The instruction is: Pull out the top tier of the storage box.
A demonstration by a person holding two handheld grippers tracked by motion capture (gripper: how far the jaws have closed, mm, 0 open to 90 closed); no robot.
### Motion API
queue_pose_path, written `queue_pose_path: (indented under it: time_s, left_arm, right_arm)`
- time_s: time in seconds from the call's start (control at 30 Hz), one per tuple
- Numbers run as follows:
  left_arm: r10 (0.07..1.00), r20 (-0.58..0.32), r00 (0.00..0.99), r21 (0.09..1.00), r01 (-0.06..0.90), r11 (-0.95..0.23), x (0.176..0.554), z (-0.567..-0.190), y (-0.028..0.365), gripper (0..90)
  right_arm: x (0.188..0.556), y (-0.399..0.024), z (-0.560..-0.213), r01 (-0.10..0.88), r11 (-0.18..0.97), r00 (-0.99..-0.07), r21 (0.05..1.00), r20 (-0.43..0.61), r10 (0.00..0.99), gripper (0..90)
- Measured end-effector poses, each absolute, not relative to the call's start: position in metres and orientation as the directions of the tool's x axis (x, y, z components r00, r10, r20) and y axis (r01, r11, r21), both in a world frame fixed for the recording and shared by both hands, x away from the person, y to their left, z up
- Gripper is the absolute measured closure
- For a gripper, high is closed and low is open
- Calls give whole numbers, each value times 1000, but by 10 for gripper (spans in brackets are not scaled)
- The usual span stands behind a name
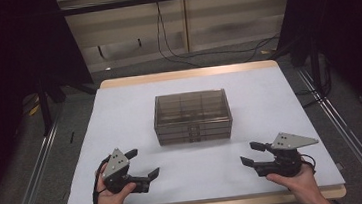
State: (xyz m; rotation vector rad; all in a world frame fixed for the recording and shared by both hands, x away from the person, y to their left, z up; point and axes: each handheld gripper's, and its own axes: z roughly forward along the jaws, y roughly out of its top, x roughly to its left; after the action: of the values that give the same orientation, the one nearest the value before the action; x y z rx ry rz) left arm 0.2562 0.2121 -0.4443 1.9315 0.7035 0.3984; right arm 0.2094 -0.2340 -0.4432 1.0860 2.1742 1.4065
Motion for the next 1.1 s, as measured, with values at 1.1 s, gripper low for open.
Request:
queue_pose_path:
  time_s: [1.1]
  left_arm:
    - [640, -12, 769, 900, 287, -328, 256, -443, 214, 40]
  right_arm:
    - [219, -146, -409, 134, 538, -763, 832, -260, 591, 602]
